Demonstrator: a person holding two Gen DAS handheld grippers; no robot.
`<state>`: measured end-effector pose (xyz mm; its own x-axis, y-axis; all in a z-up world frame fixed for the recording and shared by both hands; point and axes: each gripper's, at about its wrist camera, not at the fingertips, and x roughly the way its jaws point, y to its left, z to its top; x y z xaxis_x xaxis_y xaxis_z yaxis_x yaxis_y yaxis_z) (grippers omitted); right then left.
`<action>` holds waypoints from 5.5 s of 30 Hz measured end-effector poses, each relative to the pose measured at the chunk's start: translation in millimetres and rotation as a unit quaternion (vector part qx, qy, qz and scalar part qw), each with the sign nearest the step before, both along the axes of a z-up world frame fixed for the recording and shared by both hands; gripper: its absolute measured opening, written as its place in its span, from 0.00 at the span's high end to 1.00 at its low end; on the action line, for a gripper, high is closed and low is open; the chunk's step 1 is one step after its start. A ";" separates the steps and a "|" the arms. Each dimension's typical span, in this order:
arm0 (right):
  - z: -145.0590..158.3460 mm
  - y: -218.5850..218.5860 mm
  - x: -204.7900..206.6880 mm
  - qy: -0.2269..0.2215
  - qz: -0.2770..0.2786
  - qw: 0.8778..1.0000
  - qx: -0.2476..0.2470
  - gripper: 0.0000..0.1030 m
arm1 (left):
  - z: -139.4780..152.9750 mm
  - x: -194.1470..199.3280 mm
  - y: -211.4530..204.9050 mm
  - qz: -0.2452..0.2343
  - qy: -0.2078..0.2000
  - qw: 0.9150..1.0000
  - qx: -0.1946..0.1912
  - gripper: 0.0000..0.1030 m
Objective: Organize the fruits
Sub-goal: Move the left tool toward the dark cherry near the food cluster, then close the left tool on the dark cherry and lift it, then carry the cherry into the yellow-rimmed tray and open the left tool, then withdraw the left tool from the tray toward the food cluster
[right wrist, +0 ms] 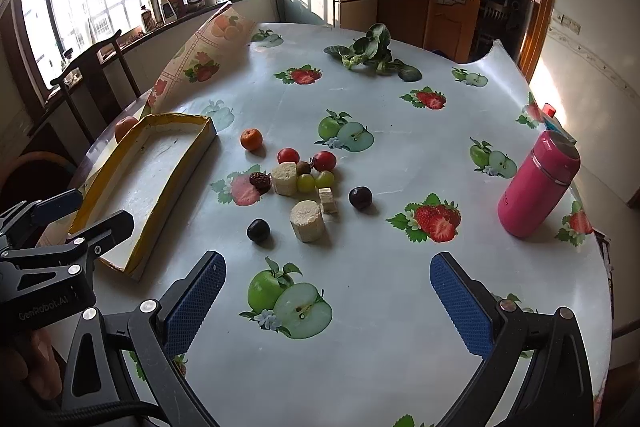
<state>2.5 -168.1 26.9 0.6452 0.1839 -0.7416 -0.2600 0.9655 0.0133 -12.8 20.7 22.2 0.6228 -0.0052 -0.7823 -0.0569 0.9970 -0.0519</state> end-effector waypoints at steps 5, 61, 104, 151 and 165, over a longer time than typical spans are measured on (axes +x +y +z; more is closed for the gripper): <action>-3.5 -3.4 1.7 0.005 -0.002 1.000 0.002 0.00 | -6.2 0.9 -3.2 -0.004 0.009 1.000 -0.004 0.16; -75.4 -9.7 92.1 0.134 0.024 0.984 0.117 0.75 | -98.1 79.9 -6.6 -0.085 0.113 0.984 -0.107 0.81; -58.7 182.3 10.3 0.150 0.174 0.968 0.101 0.75 | -64.0 -1.8 158.3 0.026 0.072 0.991 -0.107 0.81; -83.9 243.2 -17.6 0.196 0.248 0.948 0.027 0.49 | -85.8 -21.5 194.4 0.090 0.130 0.987 -0.029 0.35; -54.5 153.4 -18.2 0.172 0.165 0.969 0.071 0.49 | -59.8 -20.6 145.5 0.049 0.107 0.993 -0.031 0.35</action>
<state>-15.7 -14.7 -27.6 0.2531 0.4543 -0.8541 -0.5109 0.8125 0.2808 -33.4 166.2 -37.7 0.4430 -0.0055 -0.8965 -0.1691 0.9815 -0.0896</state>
